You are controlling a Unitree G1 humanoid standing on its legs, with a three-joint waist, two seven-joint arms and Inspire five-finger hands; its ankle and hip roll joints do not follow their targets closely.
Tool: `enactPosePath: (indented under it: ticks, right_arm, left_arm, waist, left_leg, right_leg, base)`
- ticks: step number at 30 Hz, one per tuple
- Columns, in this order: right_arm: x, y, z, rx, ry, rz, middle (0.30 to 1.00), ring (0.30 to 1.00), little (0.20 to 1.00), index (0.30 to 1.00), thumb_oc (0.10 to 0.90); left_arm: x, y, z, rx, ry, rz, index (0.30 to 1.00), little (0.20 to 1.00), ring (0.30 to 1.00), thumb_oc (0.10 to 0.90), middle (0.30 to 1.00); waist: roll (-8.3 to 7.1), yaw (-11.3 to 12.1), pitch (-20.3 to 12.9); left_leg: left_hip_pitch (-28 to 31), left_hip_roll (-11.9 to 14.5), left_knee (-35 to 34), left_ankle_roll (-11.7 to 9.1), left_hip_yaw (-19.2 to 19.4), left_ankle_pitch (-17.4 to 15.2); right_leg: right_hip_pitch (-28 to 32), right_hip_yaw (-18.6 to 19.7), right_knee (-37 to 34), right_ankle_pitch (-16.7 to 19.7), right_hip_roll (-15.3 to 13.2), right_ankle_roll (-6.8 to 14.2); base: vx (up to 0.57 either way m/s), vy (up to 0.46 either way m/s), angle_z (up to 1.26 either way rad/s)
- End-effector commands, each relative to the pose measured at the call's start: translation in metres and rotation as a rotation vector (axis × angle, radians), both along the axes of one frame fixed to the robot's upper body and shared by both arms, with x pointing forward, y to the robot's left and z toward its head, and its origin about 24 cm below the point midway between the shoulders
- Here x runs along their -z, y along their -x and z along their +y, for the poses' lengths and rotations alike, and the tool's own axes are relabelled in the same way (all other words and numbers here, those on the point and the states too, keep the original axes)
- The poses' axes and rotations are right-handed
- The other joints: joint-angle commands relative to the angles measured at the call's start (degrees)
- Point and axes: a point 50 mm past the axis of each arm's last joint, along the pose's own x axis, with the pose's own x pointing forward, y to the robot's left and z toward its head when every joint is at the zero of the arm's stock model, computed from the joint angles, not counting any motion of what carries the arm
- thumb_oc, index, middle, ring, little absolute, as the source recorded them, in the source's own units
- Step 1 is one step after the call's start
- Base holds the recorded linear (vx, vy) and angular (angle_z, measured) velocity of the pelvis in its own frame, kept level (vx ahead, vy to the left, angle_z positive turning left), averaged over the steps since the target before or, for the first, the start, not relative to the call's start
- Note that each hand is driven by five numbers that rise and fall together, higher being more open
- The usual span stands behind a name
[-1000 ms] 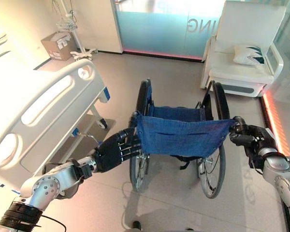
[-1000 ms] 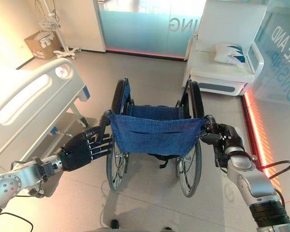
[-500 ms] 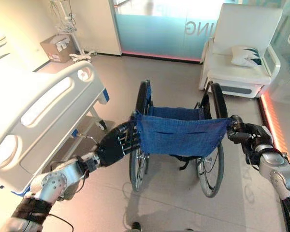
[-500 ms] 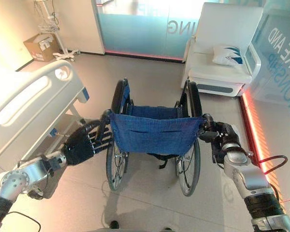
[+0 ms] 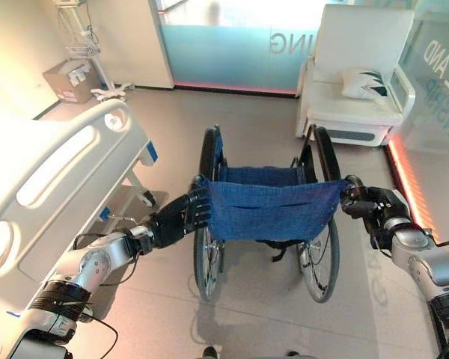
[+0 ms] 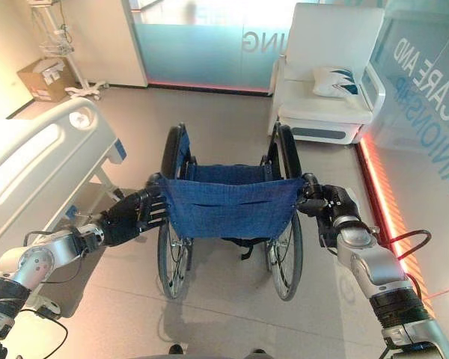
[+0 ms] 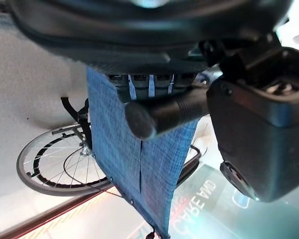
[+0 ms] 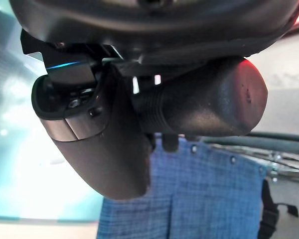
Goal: Push the wheelchair next to the bed
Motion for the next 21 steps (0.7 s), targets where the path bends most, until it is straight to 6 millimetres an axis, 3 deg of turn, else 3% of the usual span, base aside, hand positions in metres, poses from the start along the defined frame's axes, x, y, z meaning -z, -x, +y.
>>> enactPosePath:
  ticks: [1, 2, 12, 21]
  right_arm:
    - [-0.04, -0.013, 0.003, -0.102, 0.073, -0.151, 0.3, 0.3, 0.3, 0.3, 0.4]
    - [-0.04, -0.013, 0.003, -0.104, 0.072, -0.151, 0.3, 0.3, 0.3, 0.3, 0.4]
    - [-0.04, -0.013, 0.006, -0.128, 0.067, -0.15, 0.3, 0.3, 0.3, 0.3, 0.4]
    - [-0.04, -0.013, 0.007, -0.138, 0.069, -0.145, 0.3, 0.3, 0.3, 0.3, 0.4]
  left_arm:
    - [-0.088, -0.05, -0.023, 0.063, 0.143, -0.394, 0.521, 0.521, 0.521, 0.547, 0.521]
    - [-0.091, -0.05, -0.026, 0.077, 0.165, -0.407, 0.3, 0.3, 0.3, 0.4, 0.3]
    - [-0.119, -0.047, -0.05, 0.157, 0.258, -0.536, 0.3, 0.3, 0.3, 0.4, 0.3]
    - [-0.128, -0.046, -0.044, 0.072, 0.295, -0.581, 0.3, 0.3, 0.3, 0.4, 0.3]
  waist:
    - [3.15, -2.07, -0.08]
    - [3.12, -2.18, 0.02]
    - [3.16, -2.45, 0.49]
    - [2.93, -2.02, 0.59]
  left_leg:
    - [-0.06, -0.92, 1.75, 0.35, 1.89, -2.56]
    - [-0.1, -0.91, 1.82, 0.36, 1.95, -2.56]
    - [-0.31, -0.84, 2.22, 0.08, 2.1, -2.41]
    - [-0.34, -0.59, 2.51, -0.06, 1.87, -2.3]
  right_leg:
    - [-4.66, -1.09, 6.11, -1.94, 1.65, -2.0]
    - [-4.77, -1.02, 6.24, -1.93, 1.66, -1.98]
    - [-4.96, -0.97, 6.86, -2.01, 1.43, -2.01]
    - [-5.06, -1.63, 7.45, -2.27, 1.58, -2.29]
  base:
    - [0.0, 0.0, 0.0]
    - [0.0, 0.0, 0.0]
    - [0.0, 0.003, -0.04]
    - [0.0, -0.015, 0.0]
